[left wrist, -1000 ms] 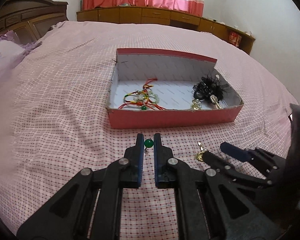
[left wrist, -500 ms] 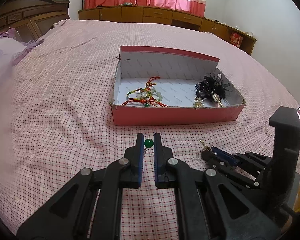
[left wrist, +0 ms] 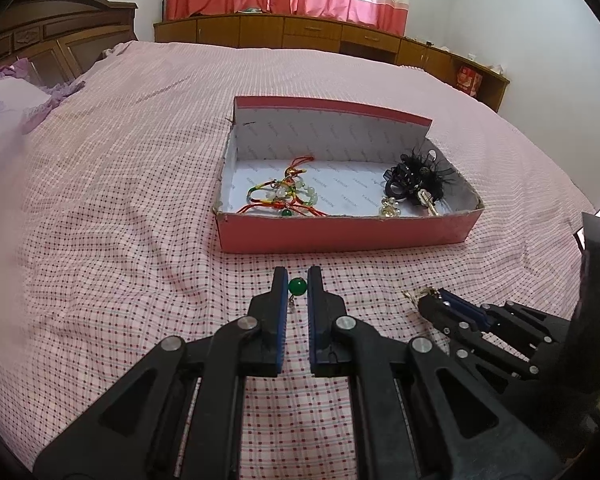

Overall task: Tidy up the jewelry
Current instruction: 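Close right tool on the gold pearl pendant while left tool holds the green earring, then carry the green earring in left tool and gold pendant in right tool into the shoebox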

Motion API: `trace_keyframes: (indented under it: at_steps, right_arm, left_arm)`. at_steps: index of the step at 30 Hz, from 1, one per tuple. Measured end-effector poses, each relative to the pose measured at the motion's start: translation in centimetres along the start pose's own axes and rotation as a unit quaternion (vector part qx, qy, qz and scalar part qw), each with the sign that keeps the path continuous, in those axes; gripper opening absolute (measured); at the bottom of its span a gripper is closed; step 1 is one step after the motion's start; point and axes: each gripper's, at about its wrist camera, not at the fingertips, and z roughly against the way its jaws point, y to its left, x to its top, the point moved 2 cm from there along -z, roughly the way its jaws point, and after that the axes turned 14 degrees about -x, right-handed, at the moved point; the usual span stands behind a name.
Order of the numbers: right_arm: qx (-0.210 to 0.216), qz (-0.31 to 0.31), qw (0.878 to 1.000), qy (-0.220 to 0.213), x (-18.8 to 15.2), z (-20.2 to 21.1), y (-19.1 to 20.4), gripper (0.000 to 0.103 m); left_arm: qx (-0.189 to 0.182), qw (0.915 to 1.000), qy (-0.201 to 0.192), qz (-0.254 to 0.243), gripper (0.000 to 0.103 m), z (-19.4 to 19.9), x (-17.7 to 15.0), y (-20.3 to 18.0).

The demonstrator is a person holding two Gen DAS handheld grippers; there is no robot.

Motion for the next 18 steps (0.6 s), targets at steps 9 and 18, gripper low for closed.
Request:
trace_keyframes:
  at_steps: [9, 18]
  right_arm:
    - [-0.008, -0.008, 1.0, -0.029, 0.9, 2.0, -1.2, 0.013]
    - [-0.012, -0.016, 0.997, -0.069, 2.7, 3.9, -1.9, 0.013]
  left_arm:
    - [-0.004, 0.9999, -0.009, -0.005, 0.0, 0.4, 0.5, -0.7]
    - [-0.006, 0.9996, -0.026, -0.013, 0.0, 0.8, 1.7, -1.2]
